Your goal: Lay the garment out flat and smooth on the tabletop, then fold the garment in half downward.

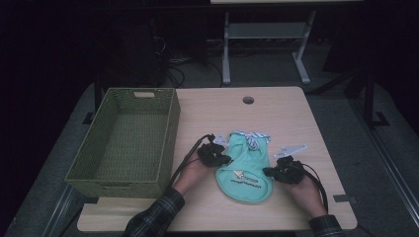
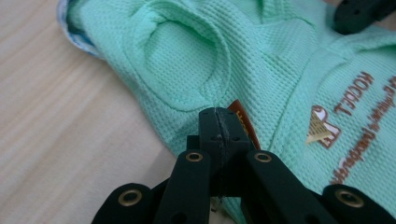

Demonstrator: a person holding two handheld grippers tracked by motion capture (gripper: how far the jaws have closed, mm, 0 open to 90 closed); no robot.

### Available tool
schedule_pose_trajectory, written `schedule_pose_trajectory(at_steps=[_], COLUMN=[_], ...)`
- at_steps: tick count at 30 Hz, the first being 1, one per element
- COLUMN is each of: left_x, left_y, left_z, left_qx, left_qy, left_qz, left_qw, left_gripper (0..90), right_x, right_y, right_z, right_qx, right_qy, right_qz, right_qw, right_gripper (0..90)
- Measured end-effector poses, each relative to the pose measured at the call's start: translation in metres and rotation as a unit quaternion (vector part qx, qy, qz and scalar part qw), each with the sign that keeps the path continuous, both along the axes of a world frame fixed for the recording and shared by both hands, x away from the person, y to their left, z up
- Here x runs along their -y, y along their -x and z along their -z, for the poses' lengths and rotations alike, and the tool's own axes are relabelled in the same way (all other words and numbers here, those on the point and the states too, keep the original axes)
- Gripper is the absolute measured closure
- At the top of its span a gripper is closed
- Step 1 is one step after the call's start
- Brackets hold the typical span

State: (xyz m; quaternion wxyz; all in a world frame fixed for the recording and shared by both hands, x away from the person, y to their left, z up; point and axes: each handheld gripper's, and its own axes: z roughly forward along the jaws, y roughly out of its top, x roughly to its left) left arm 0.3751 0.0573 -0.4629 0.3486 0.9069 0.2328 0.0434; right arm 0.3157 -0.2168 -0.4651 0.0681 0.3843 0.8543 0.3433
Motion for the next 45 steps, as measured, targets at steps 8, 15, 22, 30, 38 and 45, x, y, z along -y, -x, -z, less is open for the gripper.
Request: schedule_pose_trajectory(at_steps=[8, 15, 22, 30, 38, 45], left_x=[-0.004, -0.003, -0.001, -0.005, -0.013, -0.017], left_y=[0.017, 0.038, 0.053, 0.051, 0.031, 0.008], left_z=[-0.002, -0.003, -0.003, -0.010, -0.030, -0.036], left_qx=[-0.011, -0.018, -0.023, -0.017, 0.019, 0.036], left_qy=[-0.008, -0.010, -0.011, 0.004, 0.025, 0.023], left_qz=[0.010, 0.026, 0.042, 0.021, -0.012, -0.031], left_qw=[0.9999, 0.9995, 0.9988, 0.9996, 0.9994, 0.9986], left_gripper=[89.4, 89.4, 89.4, 87.1, 64.1, 52.4], right_x=[0.006, 0.010, 0.013, 0.015, 0.014, 0.015], right_y=[-0.004, -0.008, -0.010, -0.011, -0.011, -0.011], right_z=[0.000, 0.001, 0.001, 0.002, 0.002, 0.002], right_qx=[0.002, 0.005, 0.009, 0.009, 0.009, 0.009], right_qy=[-0.001, 0.000, 0.000, -0.004, -0.004, -0.006], right_qz=[0.010, 0.012, 0.015, 0.016, 0.017, 0.016], right_qw=[1.0000, 0.9999, 0.9998, 0.9998, 0.9998, 0.9998], right_gripper=[89.9, 90.0, 90.0, 90.0, 90.0, 90.0])
